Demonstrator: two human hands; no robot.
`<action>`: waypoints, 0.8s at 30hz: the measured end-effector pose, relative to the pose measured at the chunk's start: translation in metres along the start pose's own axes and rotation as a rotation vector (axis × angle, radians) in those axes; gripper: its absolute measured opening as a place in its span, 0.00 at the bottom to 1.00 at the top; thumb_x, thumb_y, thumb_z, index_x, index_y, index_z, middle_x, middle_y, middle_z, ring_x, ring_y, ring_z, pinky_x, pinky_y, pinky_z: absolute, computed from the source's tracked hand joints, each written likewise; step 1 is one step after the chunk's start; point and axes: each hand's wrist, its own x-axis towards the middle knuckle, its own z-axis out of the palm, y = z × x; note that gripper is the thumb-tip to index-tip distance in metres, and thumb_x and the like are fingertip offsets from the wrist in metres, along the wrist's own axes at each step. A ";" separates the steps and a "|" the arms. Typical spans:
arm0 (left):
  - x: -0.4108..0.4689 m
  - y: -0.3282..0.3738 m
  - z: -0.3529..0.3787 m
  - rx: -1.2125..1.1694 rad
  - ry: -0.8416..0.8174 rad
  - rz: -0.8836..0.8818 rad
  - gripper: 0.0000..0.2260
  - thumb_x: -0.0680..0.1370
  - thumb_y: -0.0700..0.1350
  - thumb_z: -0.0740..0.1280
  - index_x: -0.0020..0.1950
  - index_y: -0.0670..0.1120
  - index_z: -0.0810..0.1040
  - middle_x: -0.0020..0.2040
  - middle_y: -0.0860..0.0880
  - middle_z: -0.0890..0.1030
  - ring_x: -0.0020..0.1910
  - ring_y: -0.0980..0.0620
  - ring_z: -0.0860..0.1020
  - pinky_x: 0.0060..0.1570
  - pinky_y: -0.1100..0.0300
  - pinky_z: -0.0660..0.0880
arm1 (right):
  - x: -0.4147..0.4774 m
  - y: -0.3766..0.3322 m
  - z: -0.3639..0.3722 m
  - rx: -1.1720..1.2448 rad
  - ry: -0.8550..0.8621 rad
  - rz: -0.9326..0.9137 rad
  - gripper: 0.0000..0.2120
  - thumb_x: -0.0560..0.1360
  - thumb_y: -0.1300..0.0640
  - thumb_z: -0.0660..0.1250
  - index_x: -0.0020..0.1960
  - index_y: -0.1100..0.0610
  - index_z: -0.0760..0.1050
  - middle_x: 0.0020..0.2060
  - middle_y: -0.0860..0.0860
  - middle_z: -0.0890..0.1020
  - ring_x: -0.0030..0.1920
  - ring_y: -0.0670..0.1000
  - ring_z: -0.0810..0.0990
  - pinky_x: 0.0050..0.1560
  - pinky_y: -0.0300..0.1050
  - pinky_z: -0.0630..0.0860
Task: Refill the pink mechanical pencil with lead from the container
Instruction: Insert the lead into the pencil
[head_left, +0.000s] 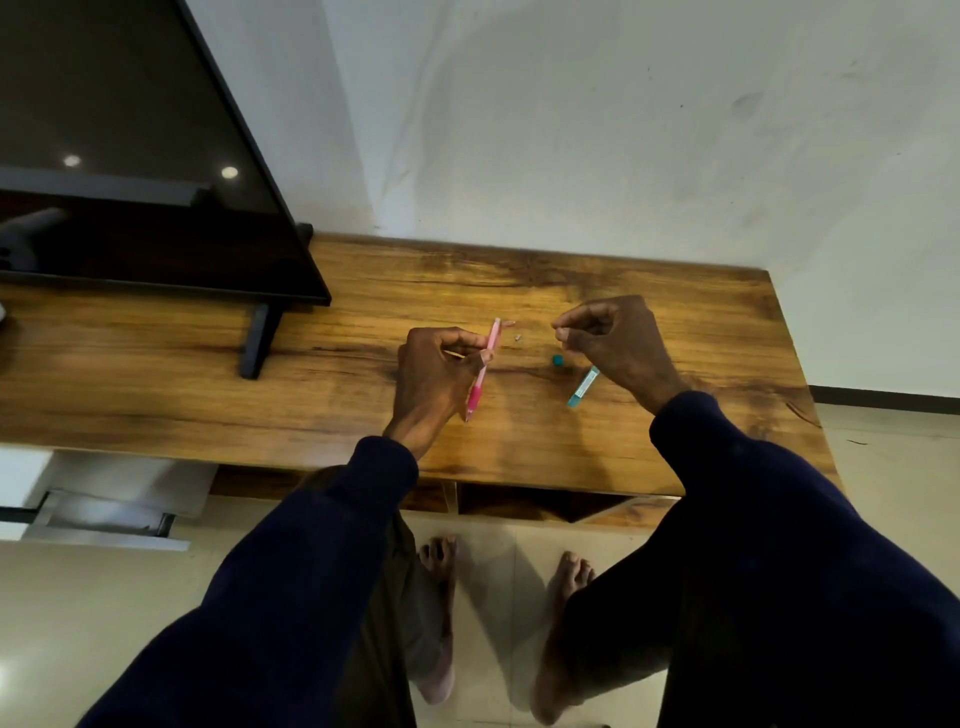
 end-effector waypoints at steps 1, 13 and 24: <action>0.001 0.000 0.000 0.001 -0.001 -0.009 0.08 0.77 0.40 0.76 0.55 0.47 0.87 0.44 0.61 0.82 0.43 0.63 0.82 0.37 0.71 0.80 | -0.001 0.004 -0.001 -0.005 -0.005 0.006 0.04 0.75 0.64 0.76 0.50 0.60 0.86 0.43 0.52 0.88 0.38 0.39 0.86 0.38 0.30 0.80; 0.012 -0.003 0.013 0.066 -0.001 -0.131 0.08 0.74 0.40 0.79 0.53 0.43 0.87 0.48 0.49 0.88 0.42 0.61 0.84 0.39 0.69 0.81 | 0.003 0.012 0.012 -0.066 -0.070 -0.003 0.06 0.74 0.63 0.77 0.50 0.55 0.86 0.43 0.47 0.87 0.38 0.39 0.85 0.39 0.30 0.80; 0.011 -0.011 0.017 0.201 -0.014 -0.112 0.09 0.76 0.40 0.77 0.55 0.40 0.86 0.53 0.44 0.88 0.48 0.53 0.85 0.42 0.69 0.76 | 0.000 0.034 -0.013 -0.366 -0.081 0.051 0.12 0.68 0.65 0.82 0.50 0.60 0.86 0.38 0.40 0.78 0.39 0.37 0.76 0.34 0.19 0.68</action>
